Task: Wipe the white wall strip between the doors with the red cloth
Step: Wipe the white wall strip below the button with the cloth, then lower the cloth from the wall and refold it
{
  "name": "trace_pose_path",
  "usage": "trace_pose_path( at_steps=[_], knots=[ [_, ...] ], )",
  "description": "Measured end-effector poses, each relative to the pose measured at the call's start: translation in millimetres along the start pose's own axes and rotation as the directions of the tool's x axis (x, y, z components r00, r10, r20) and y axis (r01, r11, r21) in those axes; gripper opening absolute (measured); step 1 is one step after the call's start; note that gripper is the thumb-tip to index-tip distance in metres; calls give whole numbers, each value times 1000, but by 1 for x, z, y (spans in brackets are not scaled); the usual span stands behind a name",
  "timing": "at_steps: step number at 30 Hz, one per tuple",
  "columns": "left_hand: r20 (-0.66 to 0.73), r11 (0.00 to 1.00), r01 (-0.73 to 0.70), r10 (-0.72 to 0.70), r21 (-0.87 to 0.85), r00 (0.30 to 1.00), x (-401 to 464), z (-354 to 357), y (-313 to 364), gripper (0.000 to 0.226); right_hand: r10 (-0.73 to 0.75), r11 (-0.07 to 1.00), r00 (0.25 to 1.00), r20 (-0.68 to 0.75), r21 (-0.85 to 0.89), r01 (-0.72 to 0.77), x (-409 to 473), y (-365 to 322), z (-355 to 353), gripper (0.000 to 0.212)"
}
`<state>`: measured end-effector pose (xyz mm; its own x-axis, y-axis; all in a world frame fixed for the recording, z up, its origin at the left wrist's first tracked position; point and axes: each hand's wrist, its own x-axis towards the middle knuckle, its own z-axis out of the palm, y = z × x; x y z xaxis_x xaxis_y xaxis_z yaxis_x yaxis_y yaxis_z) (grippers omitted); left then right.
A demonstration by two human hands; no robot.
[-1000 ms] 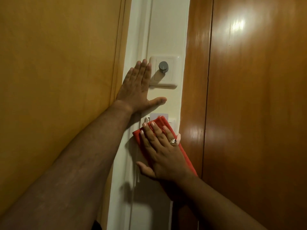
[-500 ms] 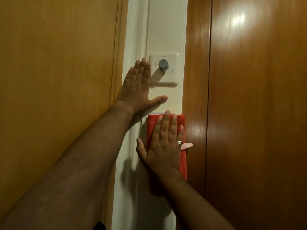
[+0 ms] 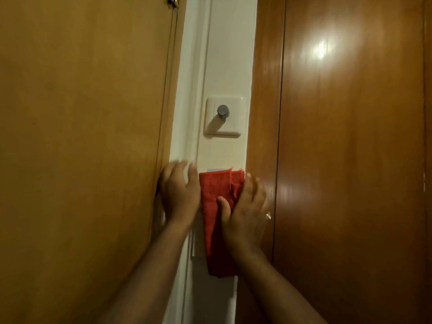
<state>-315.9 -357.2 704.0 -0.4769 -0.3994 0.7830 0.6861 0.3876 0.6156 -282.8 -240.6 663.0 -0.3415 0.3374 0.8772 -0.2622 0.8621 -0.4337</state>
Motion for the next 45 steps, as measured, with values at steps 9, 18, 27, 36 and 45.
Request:
trace_pose_path(
  at_steps=[9,18,27,36,45],
  knots=[
    [251,942,320,-288,-100,924,-92,-5,5,26,243,874,941,236,368,-318,-6,4,-28,30],
    [575,698,623,-364,-353,733,-171,8,58,16,271,765,929,253,530,-367,-32,86,-113,16],
    [695,643,699,-347,-313,630,-246,50,99,19,358,722,877,320,502,-477,-45,157,-190,17],
    [703,574,819,-572,-25,423,-416,67,93,19,476,603,616,627,277,-748,-160,286,-268,11],
    [578,263,873,-815,411,-27,-648,64,42,17,647,552,241,723,-226,-803,-362,418,-326,18]
  ],
)
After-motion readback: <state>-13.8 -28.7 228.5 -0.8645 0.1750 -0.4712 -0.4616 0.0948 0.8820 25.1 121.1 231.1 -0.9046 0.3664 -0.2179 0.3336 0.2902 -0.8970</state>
